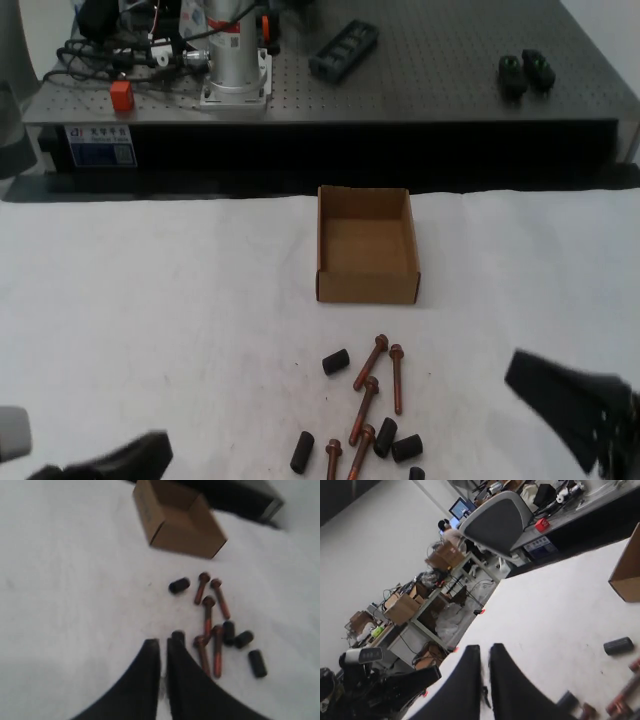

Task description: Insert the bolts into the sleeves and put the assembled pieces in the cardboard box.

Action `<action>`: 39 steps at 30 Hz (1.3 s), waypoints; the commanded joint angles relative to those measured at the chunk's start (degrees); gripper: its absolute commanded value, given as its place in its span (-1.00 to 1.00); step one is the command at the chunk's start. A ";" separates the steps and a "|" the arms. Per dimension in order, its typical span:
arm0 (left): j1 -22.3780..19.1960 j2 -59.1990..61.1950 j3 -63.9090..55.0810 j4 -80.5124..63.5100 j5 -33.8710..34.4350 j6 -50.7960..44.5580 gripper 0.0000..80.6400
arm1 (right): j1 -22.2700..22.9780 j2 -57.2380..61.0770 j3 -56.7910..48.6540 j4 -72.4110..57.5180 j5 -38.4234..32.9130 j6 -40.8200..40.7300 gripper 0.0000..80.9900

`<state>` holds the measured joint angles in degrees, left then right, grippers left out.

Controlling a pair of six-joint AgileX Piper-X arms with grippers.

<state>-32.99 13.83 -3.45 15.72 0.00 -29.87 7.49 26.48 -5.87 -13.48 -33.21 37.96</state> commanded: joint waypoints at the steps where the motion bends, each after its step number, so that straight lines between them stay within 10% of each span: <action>1: -0.04 -0.22 -0.76 -8.98 0.00 2.07 -0.56 | 0.41 4.66 -2.67 -1.86 0.08 -1.31 -0.98; 5: -0.04 -0.22 -1.51 -8.56 -1.54 2.06 -0.37 | 0.70 19.30 -11.74 1.57 0.09 -3.27 -0.43; 18: -0.04 -0.22 -2.04 -4.98 -1.03 3.27 -0.37 | 4.42 59.34 -46.10 46.00 20.79 -31.40 -0.43; 39: -0.04 -0.22 -2.04 -4.71 -0.64 2.95 -0.37 | 10.67 81.40 -60.67 56.51 30.57 -35.89 -0.42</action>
<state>-32.99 13.83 -4.84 11.30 -0.88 -27.72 18.14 107.65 -66.10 42.80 -3.45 2.75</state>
